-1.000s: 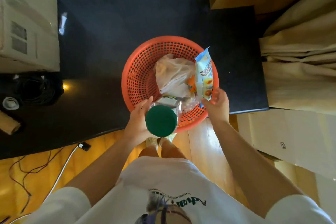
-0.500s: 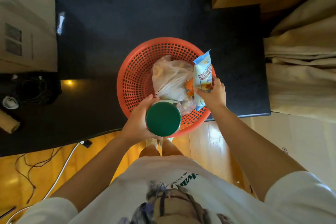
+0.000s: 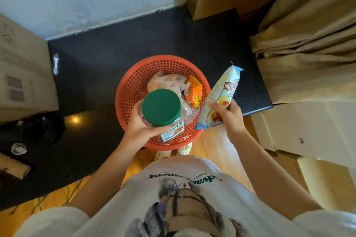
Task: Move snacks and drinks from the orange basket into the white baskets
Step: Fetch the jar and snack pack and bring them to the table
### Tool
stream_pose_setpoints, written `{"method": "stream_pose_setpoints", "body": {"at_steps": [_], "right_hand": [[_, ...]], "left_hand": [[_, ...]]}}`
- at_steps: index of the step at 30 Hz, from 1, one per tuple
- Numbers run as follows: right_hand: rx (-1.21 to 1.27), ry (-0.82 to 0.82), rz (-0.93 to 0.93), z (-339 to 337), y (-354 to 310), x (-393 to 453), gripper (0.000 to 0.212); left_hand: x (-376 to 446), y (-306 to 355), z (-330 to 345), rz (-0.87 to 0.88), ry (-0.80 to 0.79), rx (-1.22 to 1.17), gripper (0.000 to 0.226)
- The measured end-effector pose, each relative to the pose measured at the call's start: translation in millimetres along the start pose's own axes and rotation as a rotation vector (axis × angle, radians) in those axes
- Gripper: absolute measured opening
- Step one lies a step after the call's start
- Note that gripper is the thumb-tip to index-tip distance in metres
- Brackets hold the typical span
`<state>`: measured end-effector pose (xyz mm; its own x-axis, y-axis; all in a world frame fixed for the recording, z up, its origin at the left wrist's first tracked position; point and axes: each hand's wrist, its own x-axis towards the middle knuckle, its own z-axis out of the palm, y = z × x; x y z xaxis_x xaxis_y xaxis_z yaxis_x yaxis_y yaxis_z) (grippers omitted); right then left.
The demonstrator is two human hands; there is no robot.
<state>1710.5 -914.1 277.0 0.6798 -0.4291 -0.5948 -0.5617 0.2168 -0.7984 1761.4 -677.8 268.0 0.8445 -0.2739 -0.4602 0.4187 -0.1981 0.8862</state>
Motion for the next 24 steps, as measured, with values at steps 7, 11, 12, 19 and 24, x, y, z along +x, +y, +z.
{"method": "stream_pose_setpoints", "body": {"at_steps": [7,11,12,19,24], "right_hand": [[0.274,0.171,0.049,-9.7,30.2,-91.4,0.024],[0.402,0.312,0.060,2.2,66.1,-149.8,0.027],[0.443,0.358,0.065,6.6,76.5,-164.6,0.029],[0.805,0.619,0.023,37.8,138.8,-267.3,0.051],[1.004,0.881,0.008,58.7,183.0,-328.6,0.045]], "left_hand": [[-7.4,30.3,-20.5,0.059,-0.212,-0.125,0.087],[-7.3,34.9,-27.3,0.048,-0.419,-0.084,0.105],[-7.7,33.6,-28.4,0.052,-0.457,-0.049,0.097],[-33.6,32.5,-21.4,0.125,-0.840,0.193,0.054],[-73.9,27.5,17.6,0.044,-1.130,0.352,0.072]]}}
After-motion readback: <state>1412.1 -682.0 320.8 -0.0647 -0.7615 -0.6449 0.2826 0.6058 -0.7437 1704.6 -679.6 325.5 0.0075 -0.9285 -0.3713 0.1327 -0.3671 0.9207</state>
